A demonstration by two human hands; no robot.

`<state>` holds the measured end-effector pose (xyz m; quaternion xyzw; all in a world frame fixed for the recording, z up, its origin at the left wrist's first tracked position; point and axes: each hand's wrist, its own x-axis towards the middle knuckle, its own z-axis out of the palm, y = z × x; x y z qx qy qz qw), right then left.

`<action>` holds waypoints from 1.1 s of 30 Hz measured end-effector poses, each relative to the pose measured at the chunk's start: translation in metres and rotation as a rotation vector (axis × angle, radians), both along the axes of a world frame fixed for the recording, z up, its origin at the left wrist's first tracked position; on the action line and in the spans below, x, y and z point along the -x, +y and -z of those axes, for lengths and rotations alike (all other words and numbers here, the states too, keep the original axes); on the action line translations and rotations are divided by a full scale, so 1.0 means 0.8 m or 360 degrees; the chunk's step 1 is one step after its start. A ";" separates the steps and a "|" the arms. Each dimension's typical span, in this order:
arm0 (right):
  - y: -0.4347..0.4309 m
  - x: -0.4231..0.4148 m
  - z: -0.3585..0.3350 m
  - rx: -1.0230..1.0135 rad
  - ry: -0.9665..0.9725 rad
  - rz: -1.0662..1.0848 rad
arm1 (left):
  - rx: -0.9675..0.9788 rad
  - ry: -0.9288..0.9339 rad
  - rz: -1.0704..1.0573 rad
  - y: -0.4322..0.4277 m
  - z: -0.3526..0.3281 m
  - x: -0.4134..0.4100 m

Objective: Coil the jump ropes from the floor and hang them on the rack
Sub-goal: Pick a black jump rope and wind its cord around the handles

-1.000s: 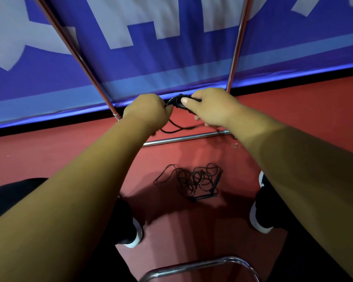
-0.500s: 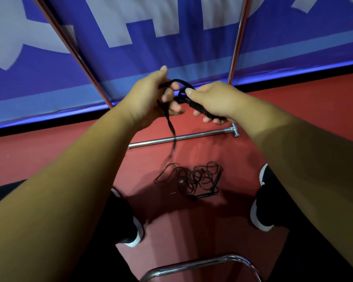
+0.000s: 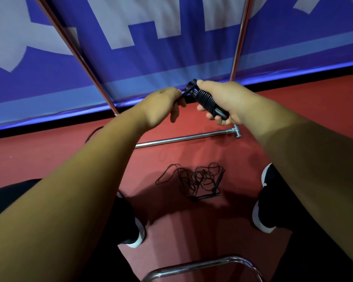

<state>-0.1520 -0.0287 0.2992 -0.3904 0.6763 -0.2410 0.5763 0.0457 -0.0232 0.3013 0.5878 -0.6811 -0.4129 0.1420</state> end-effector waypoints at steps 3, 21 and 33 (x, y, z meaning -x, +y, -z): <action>-0.001 0.000 -0.002 -0.0013 -0.0029 0.0010 | -0.0092 0.0230 0.0006 -0.001 0.001 -0.007; 0.008 -0.006 -0.008 0.0066 -0.0178 0.0185 | -0.0163 0.0653 -0.0375 0.006 0.009 0.003; 0.002 0.001 -0.013 0.0029 -0.0334 0.0368 | -0.0259 0.0943 -0.0405 -0.007 0.014 -0.009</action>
